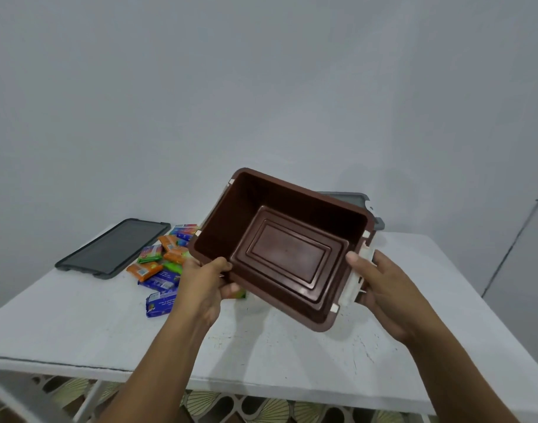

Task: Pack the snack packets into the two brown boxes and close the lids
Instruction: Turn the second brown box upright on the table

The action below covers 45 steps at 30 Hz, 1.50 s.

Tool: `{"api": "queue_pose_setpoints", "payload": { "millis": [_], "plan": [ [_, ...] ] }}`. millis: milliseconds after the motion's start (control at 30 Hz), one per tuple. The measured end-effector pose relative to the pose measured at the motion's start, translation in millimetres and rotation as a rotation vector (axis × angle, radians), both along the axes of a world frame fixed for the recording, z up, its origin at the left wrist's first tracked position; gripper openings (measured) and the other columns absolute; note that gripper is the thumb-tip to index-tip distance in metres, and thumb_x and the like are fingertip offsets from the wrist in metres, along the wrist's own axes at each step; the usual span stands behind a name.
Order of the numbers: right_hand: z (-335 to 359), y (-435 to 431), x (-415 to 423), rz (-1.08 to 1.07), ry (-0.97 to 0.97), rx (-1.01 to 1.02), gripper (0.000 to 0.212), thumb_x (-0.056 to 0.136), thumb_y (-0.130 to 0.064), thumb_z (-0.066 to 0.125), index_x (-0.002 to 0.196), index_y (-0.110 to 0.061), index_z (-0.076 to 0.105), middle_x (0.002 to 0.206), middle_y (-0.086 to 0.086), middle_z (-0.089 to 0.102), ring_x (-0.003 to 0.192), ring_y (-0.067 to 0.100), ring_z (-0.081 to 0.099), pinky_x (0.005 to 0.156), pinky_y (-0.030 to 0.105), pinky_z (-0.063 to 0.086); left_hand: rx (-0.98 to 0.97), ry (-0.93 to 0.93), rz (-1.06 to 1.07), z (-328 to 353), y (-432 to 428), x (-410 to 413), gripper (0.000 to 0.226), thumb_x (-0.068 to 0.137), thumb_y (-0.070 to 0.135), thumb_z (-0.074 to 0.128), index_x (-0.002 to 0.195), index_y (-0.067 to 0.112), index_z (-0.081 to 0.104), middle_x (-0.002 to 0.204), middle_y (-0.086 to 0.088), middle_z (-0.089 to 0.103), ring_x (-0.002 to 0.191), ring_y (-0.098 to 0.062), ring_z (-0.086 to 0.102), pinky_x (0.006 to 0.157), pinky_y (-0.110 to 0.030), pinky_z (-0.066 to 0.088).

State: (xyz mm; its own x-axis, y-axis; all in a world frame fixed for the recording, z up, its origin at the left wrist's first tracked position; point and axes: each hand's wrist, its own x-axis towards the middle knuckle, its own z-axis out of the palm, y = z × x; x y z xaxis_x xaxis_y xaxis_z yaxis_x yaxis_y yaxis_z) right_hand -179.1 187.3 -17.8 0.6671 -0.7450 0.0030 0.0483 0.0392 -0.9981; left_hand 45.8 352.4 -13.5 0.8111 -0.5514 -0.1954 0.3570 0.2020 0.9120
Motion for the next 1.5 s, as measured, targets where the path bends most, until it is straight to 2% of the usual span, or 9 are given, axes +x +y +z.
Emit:
{"api": "queue_pose_setpoints", "payload": {
  "millis": [167, 333, 633, 800, 933, 1067, 1233, 1333, 1500],
  "plan": [
    [15, 0, -3, -0.002, -0.153, -0.015, 0.044, 0.09, -0.026, 0.062, 0.133, -0.018, 0.059, 0.124, 0.008, 0.07, 0.115, 0.03, 0.067, 0.102, 0.057, 0.05, -0.045, -0.05, -0.01, 13, 6, 11, 0.044, 0.089, -0.005, 0.063, 0.126, 0.016, 0.049, 0.106, -0.016, 0.072, 0.087, -0.036, 0.077, 0.075, -0.057, 0.062],
    [28, -11, -16, 0.0, -0.221, 0.016, 0.055, 0.081, -0.031, 0.069, 0.132, -0.013, 0.061, 0.126, 0.014, 0.068, 0.117, 0.034, 0.065, 0.106, 0.058, 0.046, -0.031, -0.216, 0.069, 32, 12, 37, 0.016, 0.094, 0.027, 0.065, 0.104, 0.015, 0.063, 0.09, -0.006, 0.07, 0.098, -0.03, 0.07, 0.073, -0.044, 0.058],
    [13, -30, -28, -0.125, -0.107, 0.034, 0.044, 0.098, -0.045, 0.051, 0.125, -0.014, 0.067, 0.121, 0.015, 0.07, 0.113, 0.035, 0.067, 0.103, 0.06, 0.048, 0.248, -0.608, -0.093, 31, 16, 41, 0.034, 0.1, 0.046, 0.058, 0.088, 0.016, 0.07, 0.07, 0.009, 0.068, 0.077, -0.022, 0.066, 0.062, -0.036, 0.055],
    [0, -31, -31, -0.171, -0.031, -0.019, 0.046, 0.1, -0.053, 0.044, 0.119, -0.022, 0.071, 0.117, 0.01, 0.073, 0.113, 0.033, 0.067, 0.102, 0.058, 0.05, 0.399, -0.576, -0.17, 17, 10, 34, 0.05, 0.09, 0.071, 0.053, 0.114, 0.032, 0.074, 0.097, 0.012, 0.076, 0.103, -0.018, 0.068, 0.088, -0.04, 0.058],
    [-2, -36, -32, -0.293, 0.058, -0.007, 0.046, 0.097, -0.059, 0.047, 0.111, -0.025, 0.075, 0.111, 0.006, 0.075, 0.109, 0.03, 0.069, 0.101, 0.056, 0.051, 0.453, -0.609, -0.102, 14, 3, 15, 0.036, 0.106, 0.046, 0.042, 0.082, 0.03, 0.064, 0.076, 0.004, 0.07, 0.079, -0.012, 0.066, 0.056, -0.023, 0.048],
    [-21, -41, -32, -0.35, 0.148, -0.001, 0.051, 0.091, -0.066, 0.052, 0.111, -0.025, 0.075, 0.12, 0.004, 0.072, 0.118, 0.031, 0.063, 0.106, 0.059, 0.045, 0.452, -0.493, -0.068, -6, 2, 14, 0.032, 0.107, 0.044, 0.042, 0.088, 0.026, 0.061, 0.093, -0.008, 0.07, 0.078, -0.022, 0.069, 0.063, -0.041, 0.057],
    [-40, -39, -27, -0.388, 0.246, 0.066, 0.051, 0.096, -0.058, 0.052, 0.116, -0.014, 0.07, 0.112, 0.005, 0.068, 0.111, 0.031, 0.061, 0.103, 0.058, 0.048, 0.45, -0.285, -0.132, -46, 5, 17, 0.034, 0.106, 0.039, 0.046, 0.105, 0.017, 0.071, 0.094, -0.009, 0.076, 0.064, -0.025, 0.072, 0.052, -0.034, 0.052],
    [-53, -43, -26, -0.408, 0.302, 0.095, 0.044, 0.1, -0.049, 0.053, 0.113, -0.01, 0.068, 0.099, 0.0, 0.064, 0.1, 0.025, 0.06, 0.1, 0.055, 0.049, 0.452, -0.276, -0.219, -67, 9, 16, 0.041, 0.106, 0.039, 0.047, 0.108, 0.006, 0.07, 0.091, -0.012, 0.077, 0.051, -0.026, 0.06, 0.044, -0.027, 0.034],
    [-71, -45, -26, -0.384, 0.342, 0.107, 0.048, 0.096, -0.055, 0.056, 0.101, -0.01, 0.072, 0.104, 0.008, 0.067, 0.098, 0.025, 0.063, 0.092, 0.052, 0.052, 0.494, -0.289, -0.258, -83, 10, 13, 0.048, 0.105, 0.045, 0.046, 0.105, 0.002, 0.067, 0.088, -0.007, 0.078, 0.068, -0.035, 0.067, 0.051, -0.031, 0.038]
  ]
}}
